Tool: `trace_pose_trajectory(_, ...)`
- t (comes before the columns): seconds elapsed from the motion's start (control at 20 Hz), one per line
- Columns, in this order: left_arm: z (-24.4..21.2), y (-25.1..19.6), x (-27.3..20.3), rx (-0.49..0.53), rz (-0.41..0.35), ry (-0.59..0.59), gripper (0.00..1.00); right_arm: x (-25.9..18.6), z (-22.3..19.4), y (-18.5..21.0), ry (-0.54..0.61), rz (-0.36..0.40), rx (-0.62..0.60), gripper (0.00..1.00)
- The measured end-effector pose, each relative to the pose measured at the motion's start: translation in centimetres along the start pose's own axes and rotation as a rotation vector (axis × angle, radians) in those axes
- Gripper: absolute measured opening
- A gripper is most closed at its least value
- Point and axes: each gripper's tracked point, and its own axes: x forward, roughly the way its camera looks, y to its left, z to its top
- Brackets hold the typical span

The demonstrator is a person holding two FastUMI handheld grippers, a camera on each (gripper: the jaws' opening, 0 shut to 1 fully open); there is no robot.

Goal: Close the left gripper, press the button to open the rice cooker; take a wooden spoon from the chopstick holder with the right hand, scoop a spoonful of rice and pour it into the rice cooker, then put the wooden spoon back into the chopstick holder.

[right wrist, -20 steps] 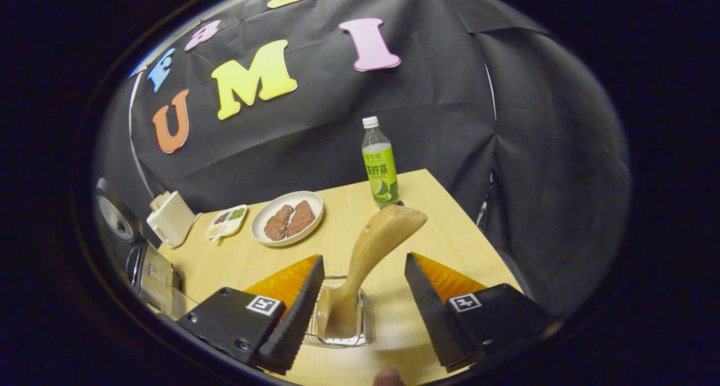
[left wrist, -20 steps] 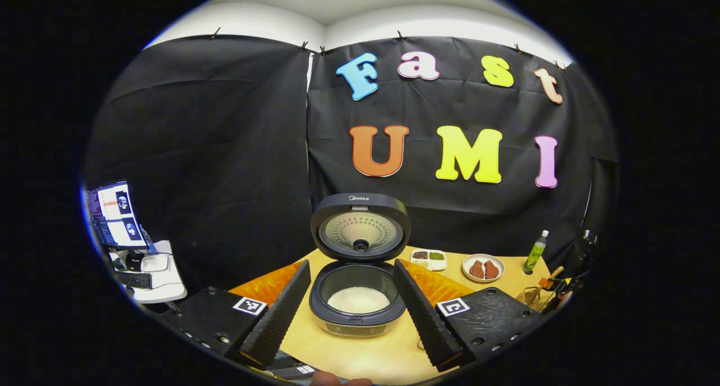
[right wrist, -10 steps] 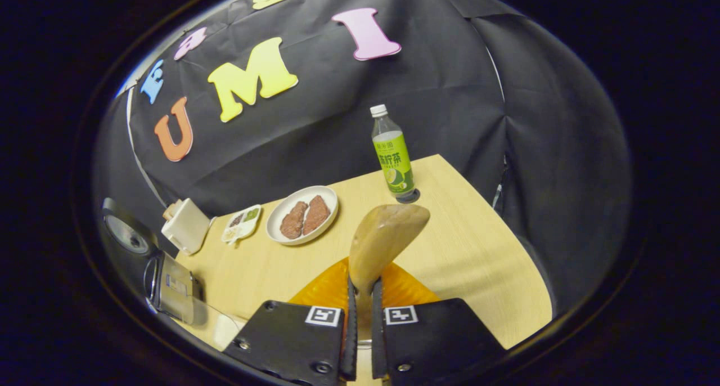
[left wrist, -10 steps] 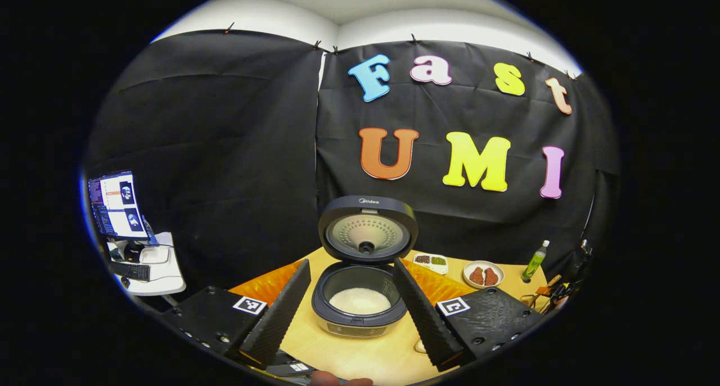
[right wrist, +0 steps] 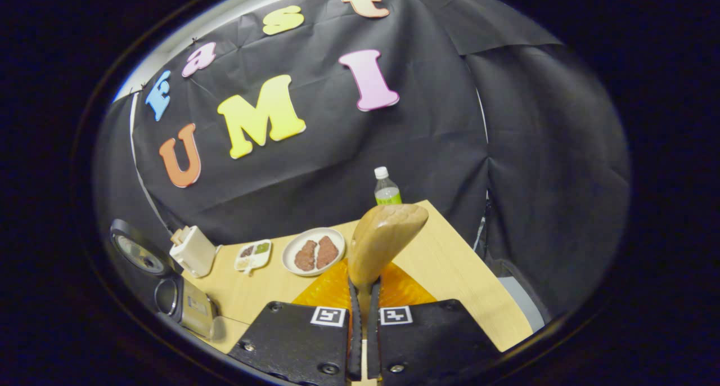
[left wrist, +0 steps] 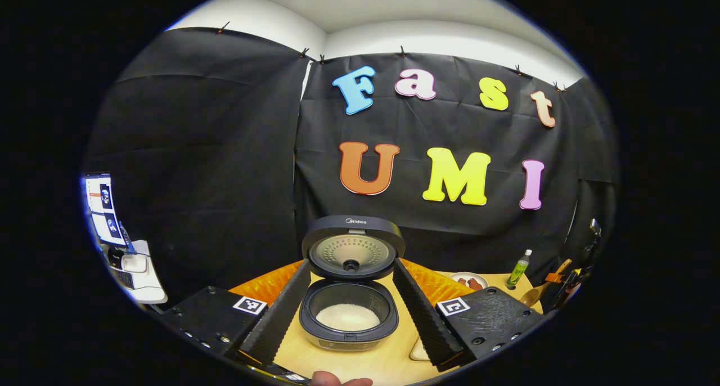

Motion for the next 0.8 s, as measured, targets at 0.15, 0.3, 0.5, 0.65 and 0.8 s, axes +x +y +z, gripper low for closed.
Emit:
trace_pose_trajectory(0.15,0.2,0.9,0.6,-0.002,-0.054,-0.006,0.95,-4.5,-0.3,4.6,-0.016,0.026,0.021,0.09)
trace_pose_trajectory(0.3,1.0,1.8,0.9,-0.01,-0.104,-0.028,0.95,-7.8,-1.9,9.5,-0.018,0.06,0.017,0.08)
trace_pose_trajectory(0.5,0.9,4.3,0.9,-0.007,-0.146,-0.022,0.95,-9.1,-5.3,13.2,0.003,0.027,-0.062,0.09)
trace_pose_trajectory(0.65,0.6,6.8,0.5,0.022,-0.15,-0.02,0.95,-8.3,-9.1,14.0,0.046,-0.053,-0.175,0.09)
trace_pose_trajectory(0.8,-0.1,9.5,-0.1,0.054,-0.136,0.001,0.94,-7.1,-12.7,15.9,0.081,-0.066,-0.29,0.09)
